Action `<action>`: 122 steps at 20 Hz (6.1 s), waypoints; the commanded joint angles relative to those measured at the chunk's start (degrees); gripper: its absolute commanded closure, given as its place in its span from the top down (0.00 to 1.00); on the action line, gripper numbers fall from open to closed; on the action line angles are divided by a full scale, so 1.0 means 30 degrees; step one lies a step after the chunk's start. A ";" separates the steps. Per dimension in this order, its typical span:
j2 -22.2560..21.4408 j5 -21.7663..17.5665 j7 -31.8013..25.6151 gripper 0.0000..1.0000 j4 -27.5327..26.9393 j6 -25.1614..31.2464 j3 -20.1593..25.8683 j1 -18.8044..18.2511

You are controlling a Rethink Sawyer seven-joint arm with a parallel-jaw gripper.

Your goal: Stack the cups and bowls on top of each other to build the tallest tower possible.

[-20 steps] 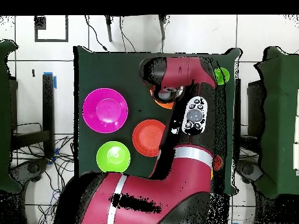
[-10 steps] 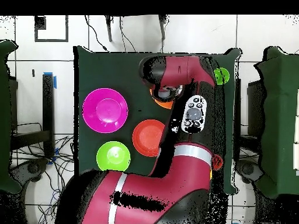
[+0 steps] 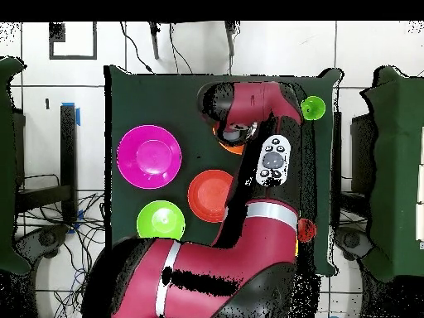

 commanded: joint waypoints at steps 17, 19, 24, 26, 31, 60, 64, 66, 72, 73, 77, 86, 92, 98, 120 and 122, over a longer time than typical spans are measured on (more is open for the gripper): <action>0.0493 0.0074 -0.0765 0.00 -0.0347 0.0675 0.2148 0.0660; 0.0386 0.0044 -0.0875 0.00 -0.0435 0.0918 0.2109 0.0722; 0.0641 0.0082 -0.0663 0.00 -0.0725 0.0872 0.2154 0.0776; 0.0681 0.0145 -0.0566 0.00 -0.0796 0.0926 0.2182 0.0800; 0.0675 0.0244 -0.0308 0.00 -0.0931 0.1144 0.2150 0.0943; -0.0322 0.0382 -0.0369 0.00 0.1521 -0.0093 0.1681 0.0775; -0.0524 0.0372 -0.0402 0.00 0.1788 0.0073 0.1682 0.0774; -0.0660 0.0404 -0.0357 0.00 0.1962 0.0148 0.1700 0.0808; -0.0597 0.0385 -0.0095 0.00 0.2192 -0.0141 0.1754 0.0866; -0.0489 0.0378 -0.0078 0.00 0.2077 -0.0161 0.1786 0.0866; -0.0367 0.0379 0.0070 0.00 0.2023 -0.0443 0.1835 0.0853; -0.0218 0.0334 0.0080 0.00 0.1917 -0.0739 0.1907 0.0860; -0.0040 0.0283 0.0027 0.00 0.1663 -0.0679 0.1923 0.0867; -0.0036 0.0269 0.0123 1.00 0.1634 -0.0646 0.1870 0.0909; -0.0214 0.0234 0.0523 1.00 0.2074 -0.0905 0.1614 0.0832; -0.0046 0.0230 0.0506 1.00 0.1899 -0.0882 0.1656 0.0815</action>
